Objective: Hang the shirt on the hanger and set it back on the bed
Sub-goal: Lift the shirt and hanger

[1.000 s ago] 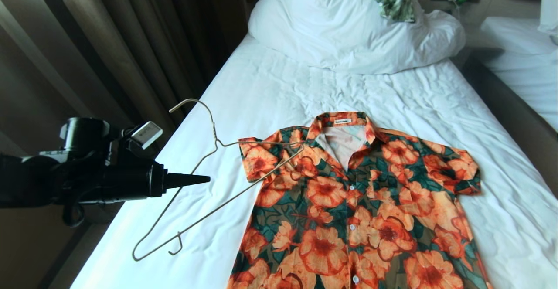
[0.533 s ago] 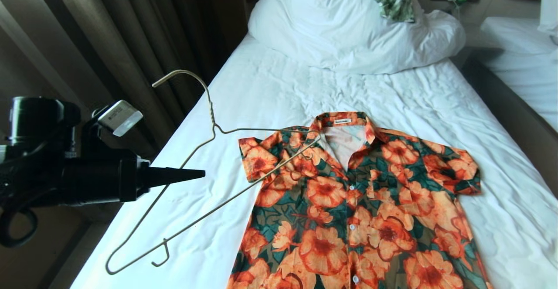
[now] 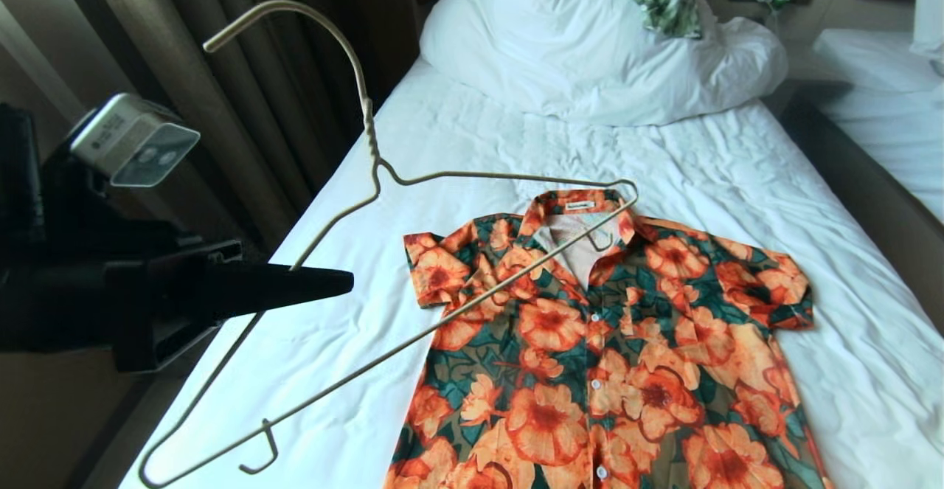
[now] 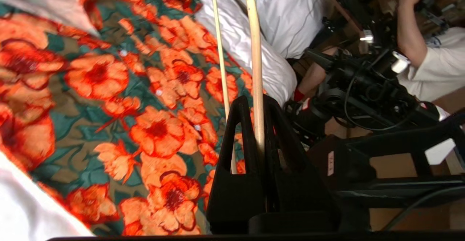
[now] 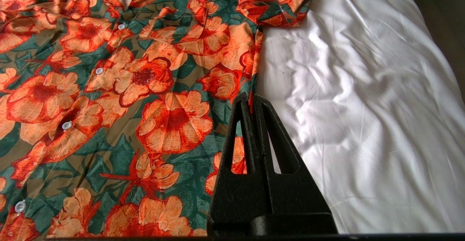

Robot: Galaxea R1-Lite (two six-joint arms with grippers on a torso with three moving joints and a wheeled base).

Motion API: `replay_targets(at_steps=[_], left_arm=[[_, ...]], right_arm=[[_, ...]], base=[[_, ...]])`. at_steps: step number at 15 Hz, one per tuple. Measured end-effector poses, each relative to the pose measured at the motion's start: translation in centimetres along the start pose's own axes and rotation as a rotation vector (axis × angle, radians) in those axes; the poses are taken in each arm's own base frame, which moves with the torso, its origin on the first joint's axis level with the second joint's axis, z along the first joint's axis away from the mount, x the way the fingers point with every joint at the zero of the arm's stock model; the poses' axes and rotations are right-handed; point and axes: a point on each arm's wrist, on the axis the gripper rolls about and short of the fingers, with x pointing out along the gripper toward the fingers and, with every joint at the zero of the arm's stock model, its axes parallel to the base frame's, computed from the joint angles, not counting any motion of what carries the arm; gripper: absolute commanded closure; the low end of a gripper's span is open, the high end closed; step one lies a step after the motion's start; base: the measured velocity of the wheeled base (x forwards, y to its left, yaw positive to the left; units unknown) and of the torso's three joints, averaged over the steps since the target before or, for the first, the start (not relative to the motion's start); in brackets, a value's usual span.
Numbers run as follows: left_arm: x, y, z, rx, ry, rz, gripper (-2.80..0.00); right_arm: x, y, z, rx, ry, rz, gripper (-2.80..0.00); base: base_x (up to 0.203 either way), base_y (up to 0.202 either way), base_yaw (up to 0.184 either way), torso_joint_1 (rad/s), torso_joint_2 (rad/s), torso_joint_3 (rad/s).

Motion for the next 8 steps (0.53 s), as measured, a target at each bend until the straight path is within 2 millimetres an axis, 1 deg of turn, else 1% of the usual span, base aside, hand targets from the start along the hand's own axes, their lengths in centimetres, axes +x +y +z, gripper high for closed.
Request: replay_targets(at_steps=[2,6,8], left_arm=[[0.8,-1.3,0.3,0.035,0.003,-0.003,0.00],[3.5,-2.9,0.0,0.068,0.038,0.061,0.00],[4.5,-3.7,-0.1,0.082,0.049,0.076,0.00]], right_arm=[[0.0,0.0,0.0,0.000,0.000,0.000,0.00],[0.0,0.0,0.0,0.000,0.000,0.000,0.00],[0.0,0.0,0.0,0.000,0.000,0.000,0.00]], base=[[0.000,0.000,0.000,0.000,0.00,0.000],[0.000,0.000,0.000,0.000,0.00,0.000],[0.000,0.000,0.000,0.000,0.00,0.000]])
